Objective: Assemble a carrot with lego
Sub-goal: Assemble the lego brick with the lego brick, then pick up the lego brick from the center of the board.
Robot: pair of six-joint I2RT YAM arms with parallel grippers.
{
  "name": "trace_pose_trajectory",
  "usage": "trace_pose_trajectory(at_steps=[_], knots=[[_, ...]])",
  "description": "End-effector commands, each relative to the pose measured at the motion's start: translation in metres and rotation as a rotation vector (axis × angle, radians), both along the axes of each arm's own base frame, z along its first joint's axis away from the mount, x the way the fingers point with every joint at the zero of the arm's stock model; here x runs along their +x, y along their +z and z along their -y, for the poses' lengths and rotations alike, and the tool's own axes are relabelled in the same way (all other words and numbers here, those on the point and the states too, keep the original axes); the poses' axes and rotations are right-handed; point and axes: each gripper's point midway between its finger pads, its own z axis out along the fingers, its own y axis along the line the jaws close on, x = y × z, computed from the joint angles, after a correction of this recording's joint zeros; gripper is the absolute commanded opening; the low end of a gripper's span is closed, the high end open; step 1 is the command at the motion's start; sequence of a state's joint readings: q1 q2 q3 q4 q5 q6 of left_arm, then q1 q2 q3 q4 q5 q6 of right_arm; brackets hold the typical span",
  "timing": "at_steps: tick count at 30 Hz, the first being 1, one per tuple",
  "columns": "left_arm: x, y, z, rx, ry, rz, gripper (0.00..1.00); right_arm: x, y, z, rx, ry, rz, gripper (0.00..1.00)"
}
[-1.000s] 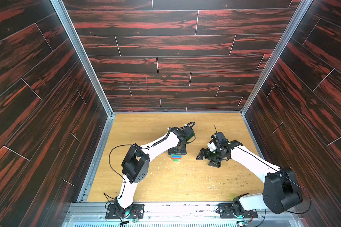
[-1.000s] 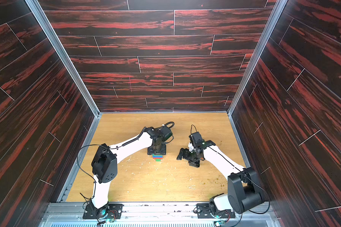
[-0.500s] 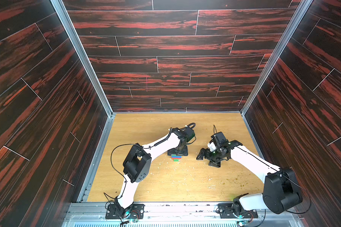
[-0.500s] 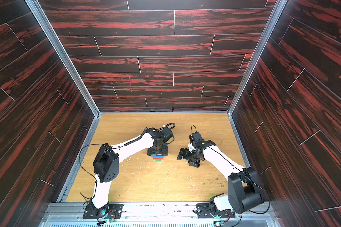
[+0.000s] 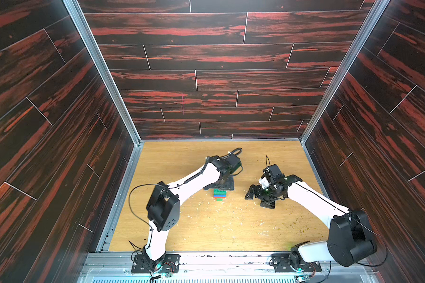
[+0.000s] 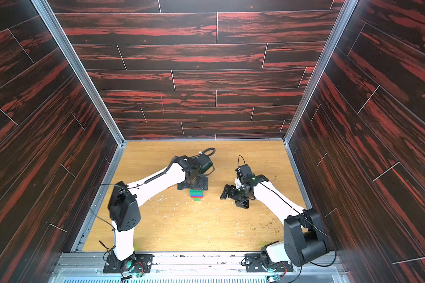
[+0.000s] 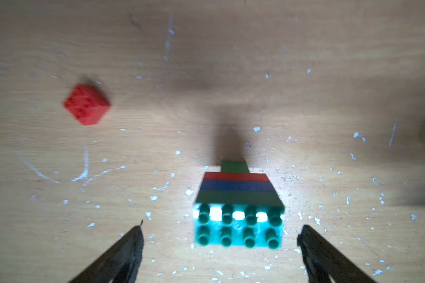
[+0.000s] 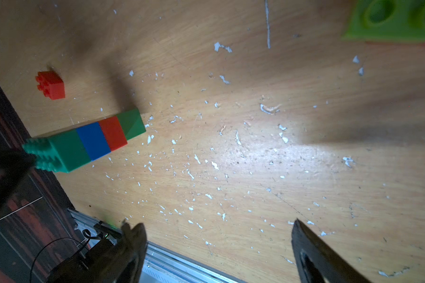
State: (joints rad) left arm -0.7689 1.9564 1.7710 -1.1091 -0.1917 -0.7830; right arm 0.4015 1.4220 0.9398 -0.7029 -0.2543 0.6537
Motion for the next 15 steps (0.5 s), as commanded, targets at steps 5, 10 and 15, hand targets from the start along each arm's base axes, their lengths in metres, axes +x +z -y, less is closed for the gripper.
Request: trace_pose_trajectory(at_steps=[5,10,15], knots=[[0.021,0.038,-0.073,-0.011,0.188,0.065,0.91,0.003,0.004,-0.001,-0.001,0.003,-0.001,0.93],[0.027,0.010,-0.118,-0.013,0.360,0.005,0.85,0.004,0.005,-0.001,0.001,0.003,-0.001,0.94],[0.038,-0.026,-0.143,-0.050,0.522,-0.028,0.80,0.004,0.004,-0.001,0.000,0.003,-0.003,0.93]])
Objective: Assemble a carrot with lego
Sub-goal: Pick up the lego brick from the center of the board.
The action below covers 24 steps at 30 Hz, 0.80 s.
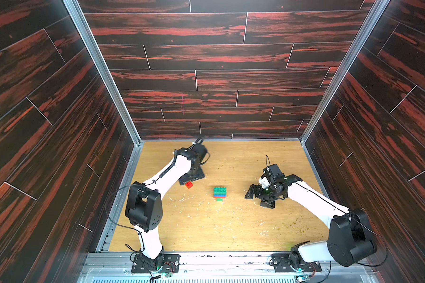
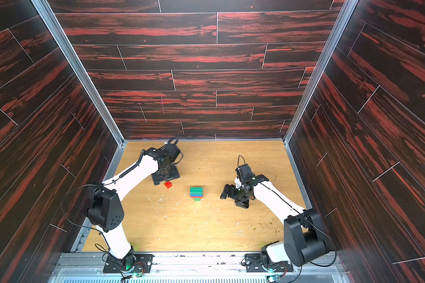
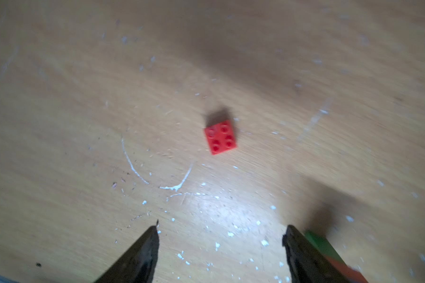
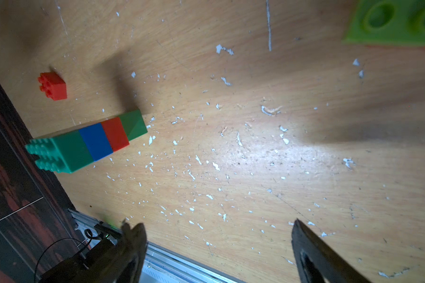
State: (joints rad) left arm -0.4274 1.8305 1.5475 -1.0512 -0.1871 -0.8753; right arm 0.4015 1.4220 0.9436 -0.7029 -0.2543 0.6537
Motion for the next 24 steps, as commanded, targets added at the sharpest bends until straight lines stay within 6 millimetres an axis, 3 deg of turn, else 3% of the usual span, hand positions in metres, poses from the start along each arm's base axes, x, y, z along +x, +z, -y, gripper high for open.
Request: trace_pose_trajectory(at_steps=[1,11,24], knots=[[0.008,-0.017,-0.006,-0.060,0.117,0.014,0.79,0.004,0.004,-0.001,-0.002,0.003,-0.004,0.93],[0.042,-0.059,-0.018,-0.137,0.192,0.032,0.72,0.003,0.005,0.001,-0.010,0.003,-0.004,0.93],[0.050,-0.085,-0.023,-0.144,0.173,-0.037,0.60,0.004,0.004,0.001,-0.017,0.004,-0.007,0.93]])
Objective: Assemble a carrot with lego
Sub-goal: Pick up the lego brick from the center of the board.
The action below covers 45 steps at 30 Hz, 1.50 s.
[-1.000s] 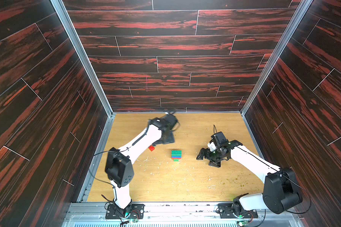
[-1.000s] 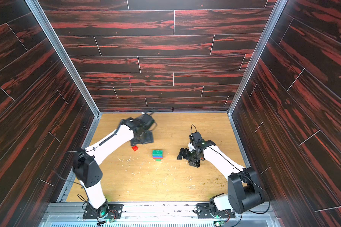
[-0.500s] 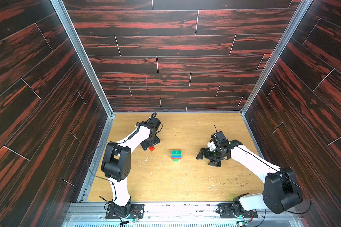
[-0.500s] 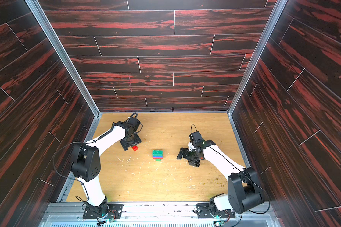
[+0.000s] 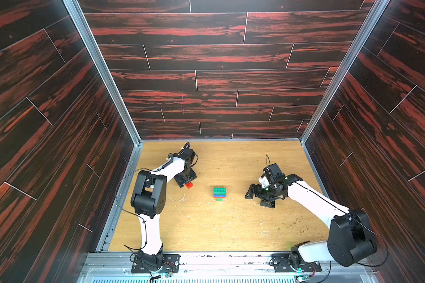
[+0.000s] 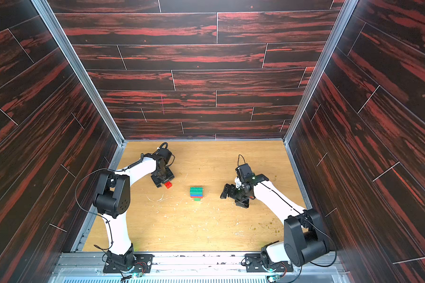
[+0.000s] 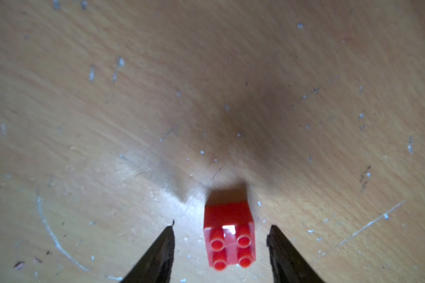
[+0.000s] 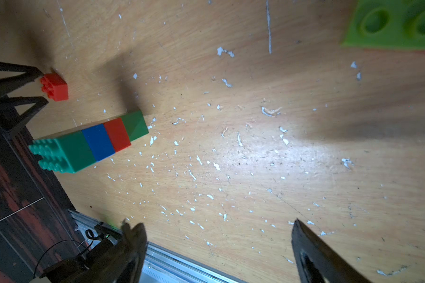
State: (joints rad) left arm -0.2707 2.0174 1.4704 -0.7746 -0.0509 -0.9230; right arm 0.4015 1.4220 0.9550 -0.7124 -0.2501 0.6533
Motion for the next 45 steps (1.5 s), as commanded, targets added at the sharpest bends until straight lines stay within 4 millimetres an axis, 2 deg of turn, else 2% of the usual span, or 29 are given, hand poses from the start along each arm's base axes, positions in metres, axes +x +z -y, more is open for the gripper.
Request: trace_pose_trajectory(at_steps=[1,32,40,45], knots=[[0.004,-0.001,0.001,-0.003,-0.012,-0.006,0.60,0.003,0.001,0.001,-0.015,0.004,-0.011,0.93],[-0.002,0.003,0.017,0.000,-0.076,-0.003,0.41,0.007,-0.003,-0.001,-0.013,-0.013,-0.022,0.93],[-0.004,0.004,0.018,0.013,-0.096,-0.011,0.29,0.007,-0.002,-0.001,-0.010,-0.018,-0.019,0.93],[-0.007,0.016,0.024,0.029,-0.128,-0.005,0.18,0.006,-0.001,0.000,-0.009,-0.020,-0.017,0.93]])
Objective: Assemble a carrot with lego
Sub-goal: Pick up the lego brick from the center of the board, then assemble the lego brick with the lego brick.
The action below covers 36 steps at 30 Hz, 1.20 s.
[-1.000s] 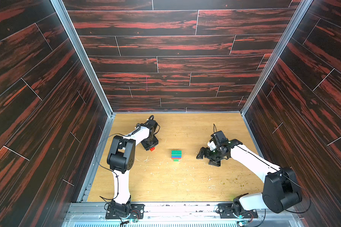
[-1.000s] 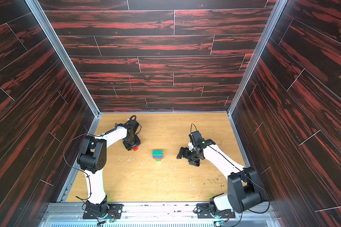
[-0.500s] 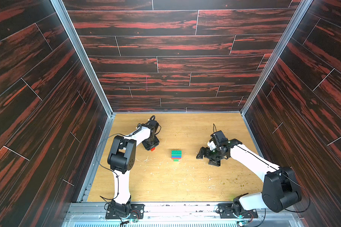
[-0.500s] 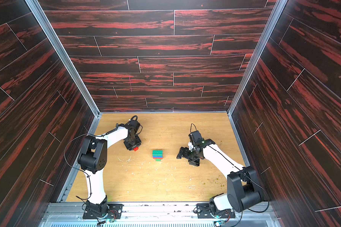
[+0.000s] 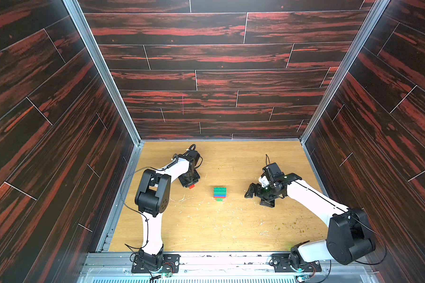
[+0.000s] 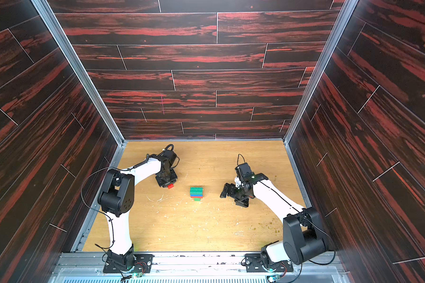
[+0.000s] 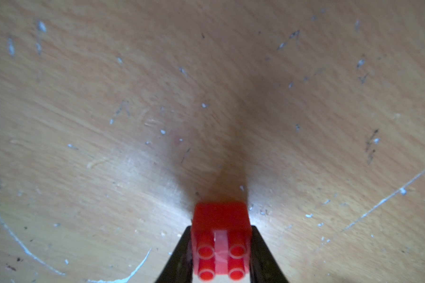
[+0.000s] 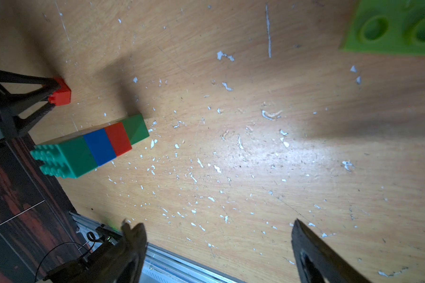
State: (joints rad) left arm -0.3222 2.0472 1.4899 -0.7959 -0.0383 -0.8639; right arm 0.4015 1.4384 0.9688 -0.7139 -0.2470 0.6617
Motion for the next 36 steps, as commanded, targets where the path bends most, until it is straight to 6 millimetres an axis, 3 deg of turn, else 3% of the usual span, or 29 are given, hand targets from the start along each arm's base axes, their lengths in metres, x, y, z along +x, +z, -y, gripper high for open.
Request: trace_pose_trajectory(at_steps=[1,15,21,27,36], knots=[[-0.001,0.027,0.003,0.022,-0.024,0.032,0.17,0.003,0.000,0.000,-0.005,-0.011,-0.008,0.93],[-0.034,0.111,0.040,0.055,-0.186,0.097,0.09,-0.002,0.000,-0.001,0.010,-0.009,-0.006,0.93],[-0.044,0.144,0.069,0.011,-0.240,0.161,0.08,-0.004,0.000,-0.003,0.024,0.001,-0.006,0.93],[-0.060,0.154,0.108,-0.011,-0.337,0.137,0.08,-0.006,0.000,-0.007,0.053,0.016,-0.003,0.93],[-0.076,0.148,0.148,-0.010,-0.447,0.083,0.08,-0.013,0.003,-0.017,0.135,0.037,0.002,0.93]])
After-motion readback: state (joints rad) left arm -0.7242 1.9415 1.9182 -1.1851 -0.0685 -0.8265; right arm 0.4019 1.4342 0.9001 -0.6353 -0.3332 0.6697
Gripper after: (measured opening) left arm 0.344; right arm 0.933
